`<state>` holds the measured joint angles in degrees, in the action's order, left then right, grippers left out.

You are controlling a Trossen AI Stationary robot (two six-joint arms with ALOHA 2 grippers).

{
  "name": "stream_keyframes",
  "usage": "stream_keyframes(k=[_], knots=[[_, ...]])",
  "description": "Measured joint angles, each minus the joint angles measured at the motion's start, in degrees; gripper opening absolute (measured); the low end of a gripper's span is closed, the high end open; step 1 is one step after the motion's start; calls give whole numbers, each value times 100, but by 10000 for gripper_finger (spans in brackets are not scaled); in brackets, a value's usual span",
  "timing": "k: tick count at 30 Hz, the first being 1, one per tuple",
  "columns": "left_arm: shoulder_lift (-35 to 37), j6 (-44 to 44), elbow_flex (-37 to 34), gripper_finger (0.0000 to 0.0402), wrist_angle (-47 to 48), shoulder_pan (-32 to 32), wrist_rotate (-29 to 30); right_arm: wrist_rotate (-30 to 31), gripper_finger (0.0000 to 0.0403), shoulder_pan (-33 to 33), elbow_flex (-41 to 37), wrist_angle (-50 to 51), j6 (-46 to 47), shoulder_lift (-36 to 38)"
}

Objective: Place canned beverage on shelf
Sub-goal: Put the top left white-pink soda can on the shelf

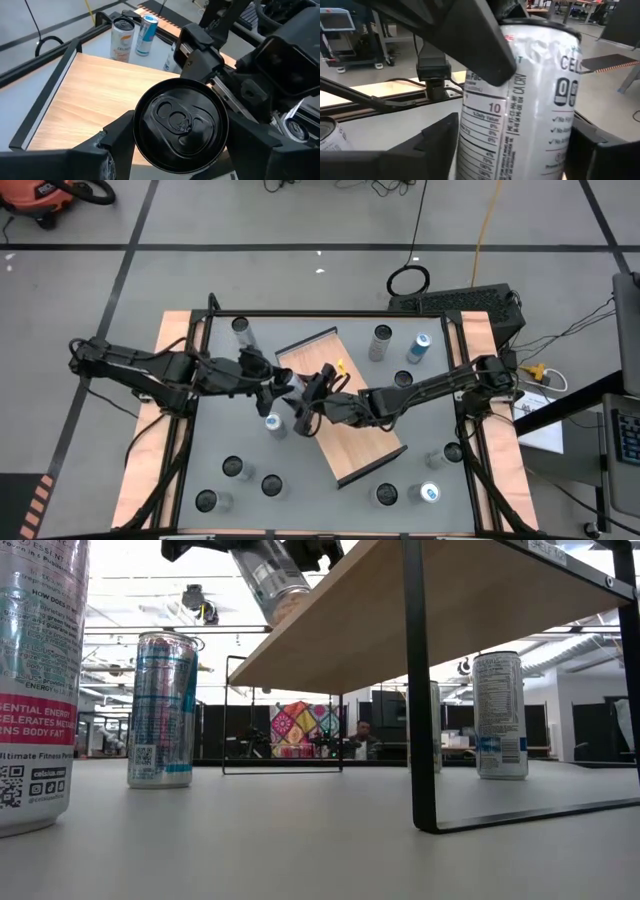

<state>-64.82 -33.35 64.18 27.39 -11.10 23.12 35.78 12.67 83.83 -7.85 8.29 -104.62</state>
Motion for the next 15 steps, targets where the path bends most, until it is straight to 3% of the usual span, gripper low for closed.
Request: stream_keyframes(k=[7,15], knots=[[0,169,0,268,24,5,97,-150,172,-42,0,53,-290,11],[11,1001,11,304,-98,-223,-38,-435,178,-52,-10,305,-500,25]])
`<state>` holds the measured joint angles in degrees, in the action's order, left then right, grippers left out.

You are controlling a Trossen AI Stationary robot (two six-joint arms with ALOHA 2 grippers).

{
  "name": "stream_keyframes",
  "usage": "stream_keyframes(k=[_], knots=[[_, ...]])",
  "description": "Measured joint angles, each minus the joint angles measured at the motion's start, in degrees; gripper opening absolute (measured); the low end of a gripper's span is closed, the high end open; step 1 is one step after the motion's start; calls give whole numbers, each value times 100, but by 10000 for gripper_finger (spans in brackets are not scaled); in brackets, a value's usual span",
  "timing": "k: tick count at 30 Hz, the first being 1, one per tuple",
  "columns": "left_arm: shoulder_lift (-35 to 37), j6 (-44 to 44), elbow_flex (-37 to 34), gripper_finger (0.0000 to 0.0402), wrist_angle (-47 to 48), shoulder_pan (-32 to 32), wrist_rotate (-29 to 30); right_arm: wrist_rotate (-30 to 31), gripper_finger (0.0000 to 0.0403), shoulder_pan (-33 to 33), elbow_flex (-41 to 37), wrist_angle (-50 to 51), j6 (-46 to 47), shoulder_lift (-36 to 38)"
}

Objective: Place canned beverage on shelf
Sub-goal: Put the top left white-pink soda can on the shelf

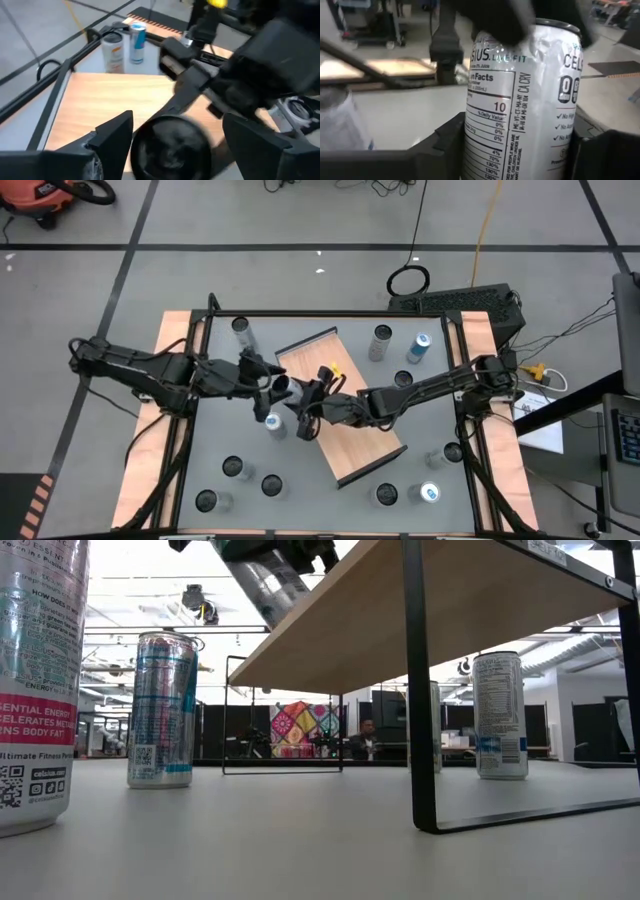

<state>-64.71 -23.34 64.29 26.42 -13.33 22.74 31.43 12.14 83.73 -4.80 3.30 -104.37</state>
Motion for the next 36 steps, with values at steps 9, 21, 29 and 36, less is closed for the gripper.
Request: stream_keyframes(k=[9,21,29,36], knots=[[131,710,0,320,-655,-390,-13,-348,173,-13,-1,584,-163,559],[477,1189,-5,320,-796,-1618,1062,-2651,174,-52,-1187,-852,-474,1186],[294,1189,-470,321,-1365,-2127,2055,-3889,176,-190,-2072,-2885,-1026,1184],[-67,1212,-1006,321,-1824,-2163,2279,-4638,177,-541,-2697,-4694,-1093,1188]])
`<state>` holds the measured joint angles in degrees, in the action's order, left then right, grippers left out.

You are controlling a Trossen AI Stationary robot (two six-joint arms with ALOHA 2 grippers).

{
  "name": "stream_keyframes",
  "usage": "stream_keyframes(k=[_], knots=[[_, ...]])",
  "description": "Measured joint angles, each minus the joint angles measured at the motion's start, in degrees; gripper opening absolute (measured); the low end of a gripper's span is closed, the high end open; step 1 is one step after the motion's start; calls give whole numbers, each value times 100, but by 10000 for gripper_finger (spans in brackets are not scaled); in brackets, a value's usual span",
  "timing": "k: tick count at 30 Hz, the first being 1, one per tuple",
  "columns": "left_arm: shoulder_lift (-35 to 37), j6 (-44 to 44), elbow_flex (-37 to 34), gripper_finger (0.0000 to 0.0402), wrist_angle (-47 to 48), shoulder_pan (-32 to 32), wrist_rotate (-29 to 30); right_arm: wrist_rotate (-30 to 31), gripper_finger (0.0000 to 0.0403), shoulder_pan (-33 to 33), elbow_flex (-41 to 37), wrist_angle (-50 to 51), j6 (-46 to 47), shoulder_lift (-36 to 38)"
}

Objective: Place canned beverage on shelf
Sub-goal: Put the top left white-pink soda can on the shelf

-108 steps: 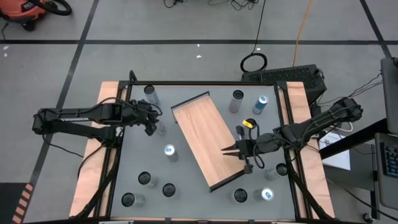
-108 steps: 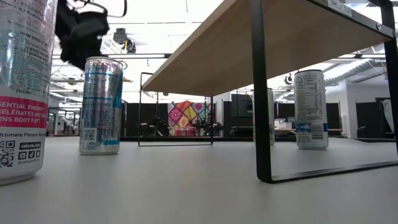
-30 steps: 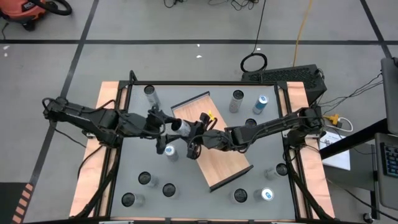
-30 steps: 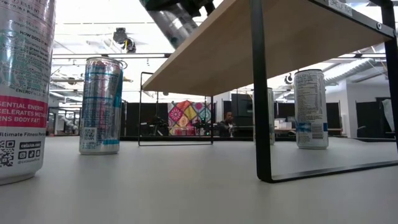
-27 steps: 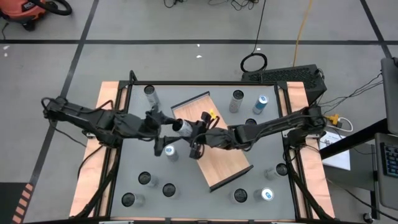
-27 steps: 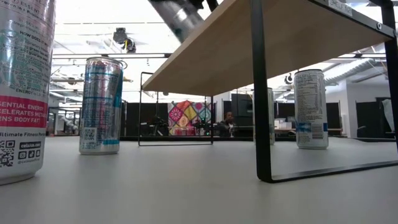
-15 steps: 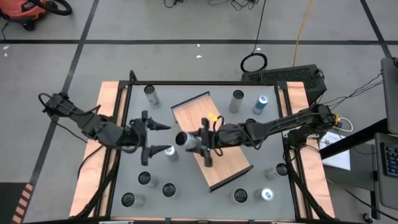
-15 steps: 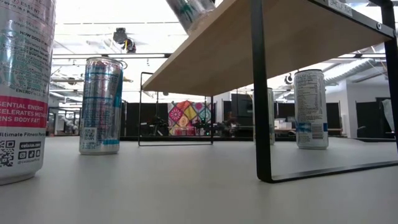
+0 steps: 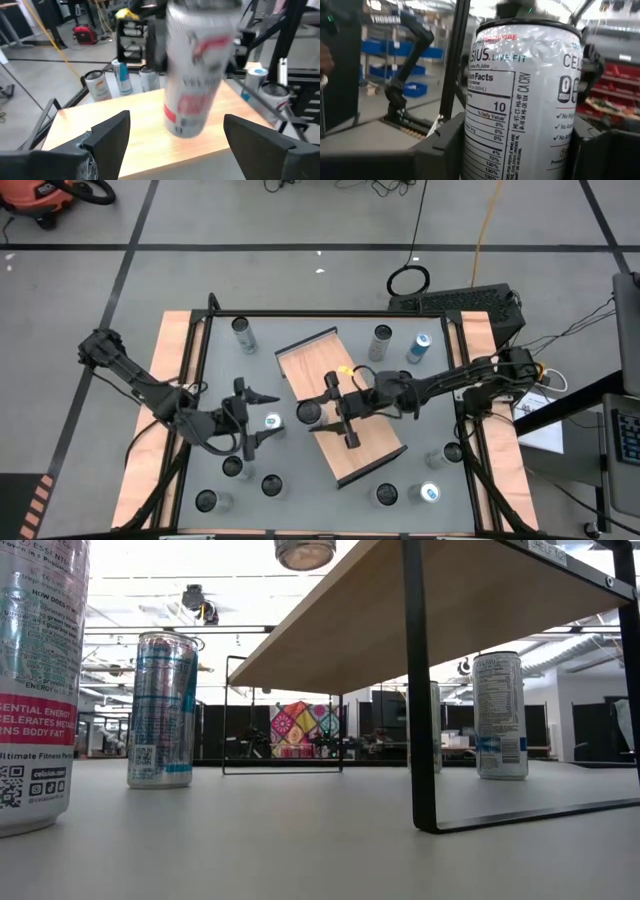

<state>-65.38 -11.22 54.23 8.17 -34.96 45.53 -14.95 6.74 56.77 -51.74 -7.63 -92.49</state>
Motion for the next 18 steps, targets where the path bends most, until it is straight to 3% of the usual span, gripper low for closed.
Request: stream_keyframes(k=[10,18], knots=[[-704,356,-359,321,-1307,220,296,-386,178,-324,-130,-369,77,0],[-1240,402,-369,321,-1658,643,304,-950,178,-772,-122,-345,242,0]])
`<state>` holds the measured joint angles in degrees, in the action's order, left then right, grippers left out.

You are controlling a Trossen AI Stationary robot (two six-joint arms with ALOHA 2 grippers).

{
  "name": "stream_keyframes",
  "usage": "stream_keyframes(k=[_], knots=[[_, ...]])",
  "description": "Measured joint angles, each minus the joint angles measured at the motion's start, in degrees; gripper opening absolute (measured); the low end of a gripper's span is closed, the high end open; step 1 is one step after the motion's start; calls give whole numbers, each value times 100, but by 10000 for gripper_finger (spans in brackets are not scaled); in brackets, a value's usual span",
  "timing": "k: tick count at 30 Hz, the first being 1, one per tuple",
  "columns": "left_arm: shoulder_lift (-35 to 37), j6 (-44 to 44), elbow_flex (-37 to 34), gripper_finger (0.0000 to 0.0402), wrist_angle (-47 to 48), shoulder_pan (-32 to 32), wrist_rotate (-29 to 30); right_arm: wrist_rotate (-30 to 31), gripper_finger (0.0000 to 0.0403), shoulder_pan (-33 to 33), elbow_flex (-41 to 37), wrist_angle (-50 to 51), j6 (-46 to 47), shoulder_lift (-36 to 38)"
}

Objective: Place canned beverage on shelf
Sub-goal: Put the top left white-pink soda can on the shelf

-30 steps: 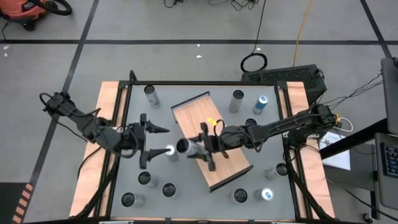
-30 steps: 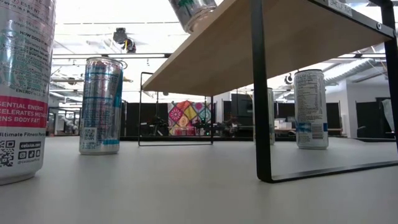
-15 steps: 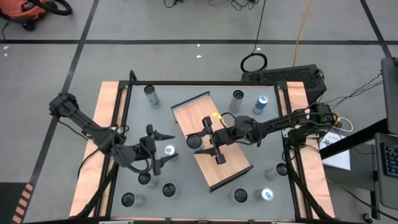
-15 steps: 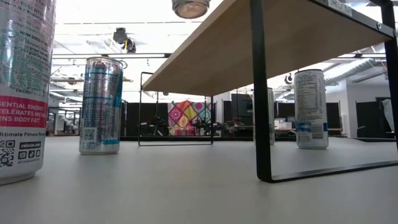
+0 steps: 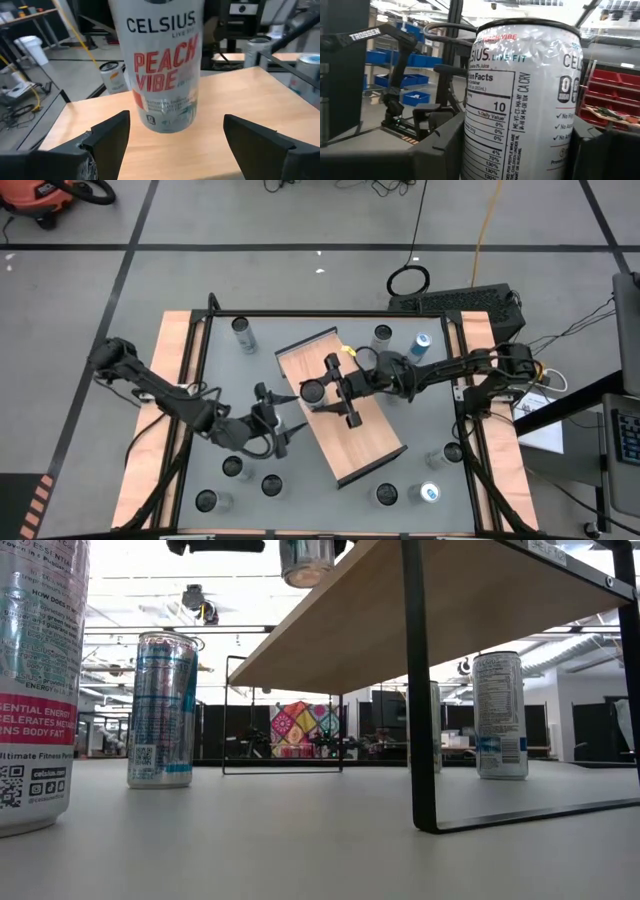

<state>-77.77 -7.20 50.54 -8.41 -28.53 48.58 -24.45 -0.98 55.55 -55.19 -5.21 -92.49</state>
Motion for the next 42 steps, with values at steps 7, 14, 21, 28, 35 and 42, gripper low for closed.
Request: stream_keyframes(k=[7,14,21,28,35,42], knots=[[-22,-278,0,321,-179,347,-210,-506,178,-240,2,-67,235,0],[-97,-6,0,321,-278,710,-862,-594,178,-248,4,-133,59,0],[-284,173,-7,321,-709,1052,-1399,-591,178,-248,7,-243,-69,0],[-580,319,2,291,-1025,1213,-1604,-586,178,-248,9,-209,-2,0],[-584,400,2,242,-1007,1215,-1602,-569,178,-248,9,-161,56,0],[-582,434,2,244,-936,1215,-1598,-551,178,-248,9,-102,22,4]])
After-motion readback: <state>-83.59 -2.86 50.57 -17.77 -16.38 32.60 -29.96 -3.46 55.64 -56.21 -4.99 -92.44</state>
